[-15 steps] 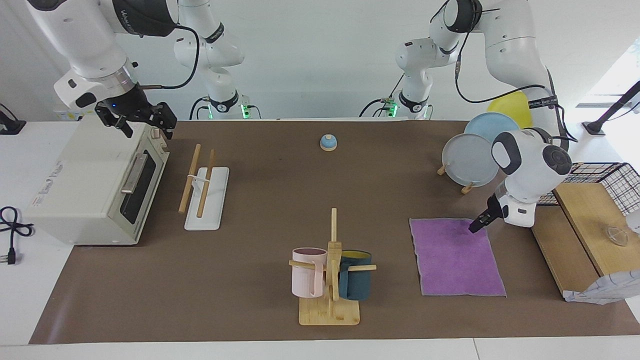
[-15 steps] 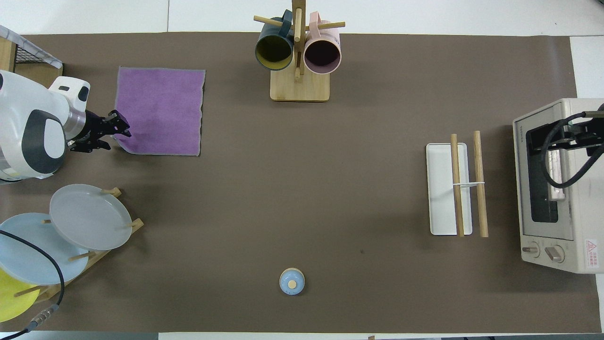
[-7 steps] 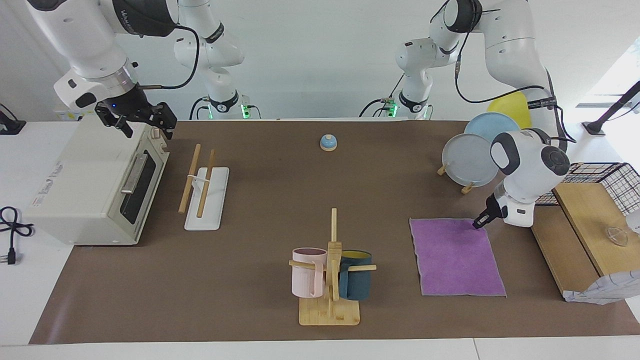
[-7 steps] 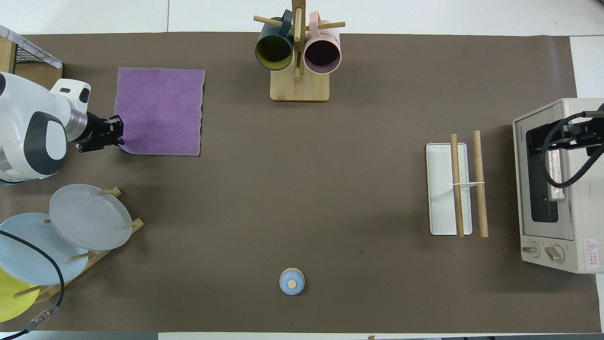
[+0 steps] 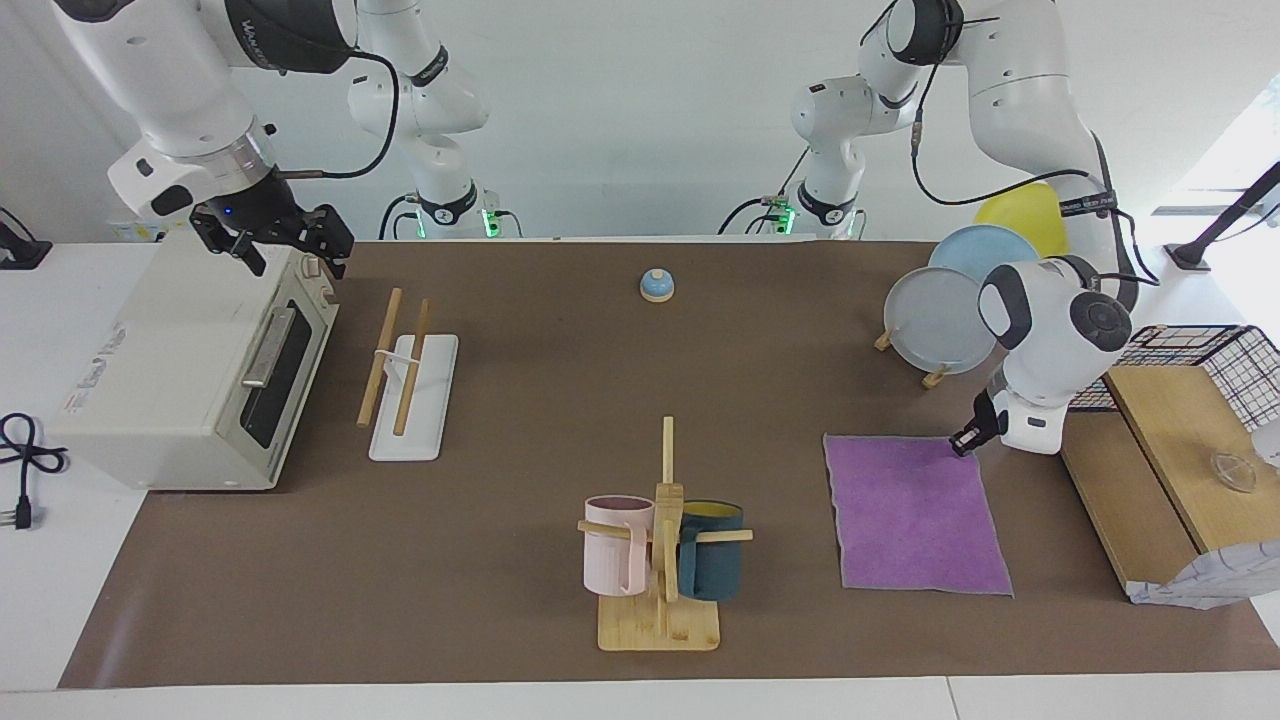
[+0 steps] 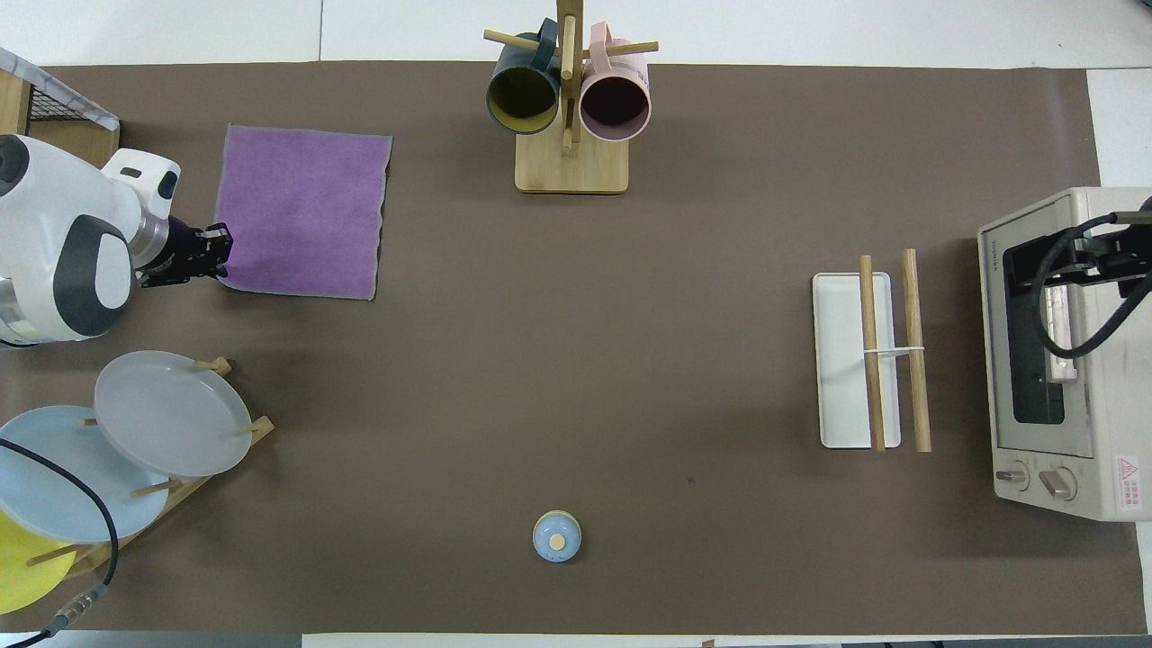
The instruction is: Fold towel and hang on rack
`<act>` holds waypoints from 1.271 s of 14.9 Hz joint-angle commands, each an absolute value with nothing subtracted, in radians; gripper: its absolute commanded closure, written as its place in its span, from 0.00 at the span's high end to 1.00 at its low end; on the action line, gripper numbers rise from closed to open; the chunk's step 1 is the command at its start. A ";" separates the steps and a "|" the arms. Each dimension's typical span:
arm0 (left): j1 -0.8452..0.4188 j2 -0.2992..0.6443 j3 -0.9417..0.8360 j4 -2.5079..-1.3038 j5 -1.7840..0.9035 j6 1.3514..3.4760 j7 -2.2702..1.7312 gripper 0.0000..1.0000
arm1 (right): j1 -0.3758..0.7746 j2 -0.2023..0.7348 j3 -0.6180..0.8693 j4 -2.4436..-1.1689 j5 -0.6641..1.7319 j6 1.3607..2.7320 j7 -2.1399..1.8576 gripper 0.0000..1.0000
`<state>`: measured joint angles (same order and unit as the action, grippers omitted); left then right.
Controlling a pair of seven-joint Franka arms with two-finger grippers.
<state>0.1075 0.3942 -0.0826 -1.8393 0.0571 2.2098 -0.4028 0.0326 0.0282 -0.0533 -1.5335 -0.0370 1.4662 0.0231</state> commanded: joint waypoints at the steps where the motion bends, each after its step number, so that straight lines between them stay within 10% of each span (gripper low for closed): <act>1: 0.098 0.338 -0.075 -1.873 0.080 2.218 -0.348 0.00 | 0.026 0.021 -0.048 -1.540 -0.055 1.459 0.012 1.00; 19: -0.313 0.248 -0.075 -1.965 0.328 2.361 -0.342 0.00 | 0.026 0.021 -0.048 -1.539 -0.055 1.459 0.011 1.00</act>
<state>-0.2653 0.2865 -0.0932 -1.9001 0.2438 2.3183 -0.3309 0.0326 0.0282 -0.0533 -1.5335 -0.0370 1.4662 0.0231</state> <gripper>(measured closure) 0.982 0.000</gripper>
